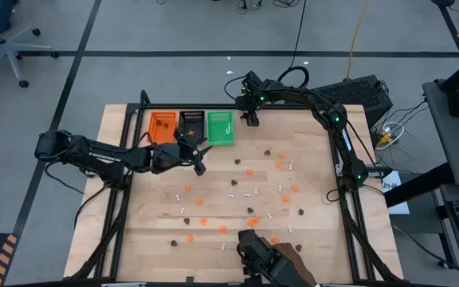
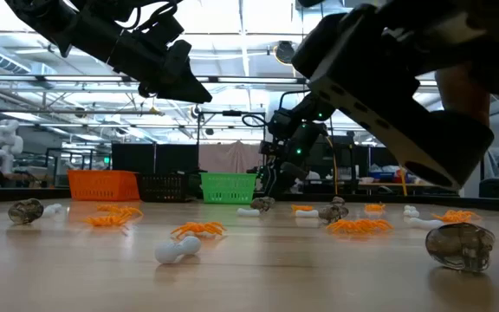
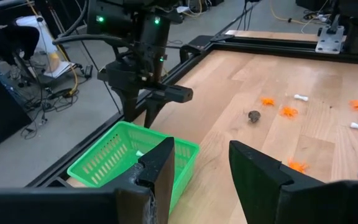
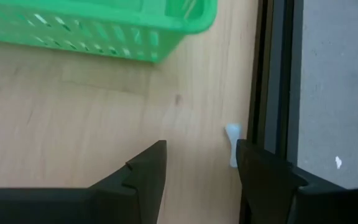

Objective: Sort Halloween decoration
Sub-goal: Put the white bone toy into the green bin

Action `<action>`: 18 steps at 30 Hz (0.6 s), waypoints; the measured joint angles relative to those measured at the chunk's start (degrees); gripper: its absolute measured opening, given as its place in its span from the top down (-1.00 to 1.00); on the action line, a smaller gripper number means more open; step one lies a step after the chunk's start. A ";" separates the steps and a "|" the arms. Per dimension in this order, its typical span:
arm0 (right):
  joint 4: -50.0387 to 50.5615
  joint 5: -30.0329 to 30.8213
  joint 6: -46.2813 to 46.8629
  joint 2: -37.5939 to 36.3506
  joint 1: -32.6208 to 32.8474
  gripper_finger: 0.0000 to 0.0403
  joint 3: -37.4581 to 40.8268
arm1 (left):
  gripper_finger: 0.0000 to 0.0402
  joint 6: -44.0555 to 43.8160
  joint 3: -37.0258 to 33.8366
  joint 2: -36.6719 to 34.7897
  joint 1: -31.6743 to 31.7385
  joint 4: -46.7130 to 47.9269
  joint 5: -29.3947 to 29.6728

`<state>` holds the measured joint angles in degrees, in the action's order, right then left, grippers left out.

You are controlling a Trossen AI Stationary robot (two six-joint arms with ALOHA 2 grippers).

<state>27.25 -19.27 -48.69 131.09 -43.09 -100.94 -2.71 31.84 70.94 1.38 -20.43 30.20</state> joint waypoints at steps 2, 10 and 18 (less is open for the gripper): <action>0.56 -0.13 0.00 0.00 0.02 0.10 -0.71 | 0.24 -0.03 0.00 0.00 -0.01 0.00 0.02; -0.07 -0.32 0.15 -0.11 0.04 0.24 -0.90 | 0.24 -0.06 0.01 0.00 -0.01 0.00 0.04; -1.14 -0.36 1.34 0.25 0.04 0.41 -0.88 | 0.24 -0.41 0.01 0.00 -0.01 -0.02 0.04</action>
<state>26.11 -19.63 -47.35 131.33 -43.05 -101.82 -3.12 31.85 70.94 1.37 -20.45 30.24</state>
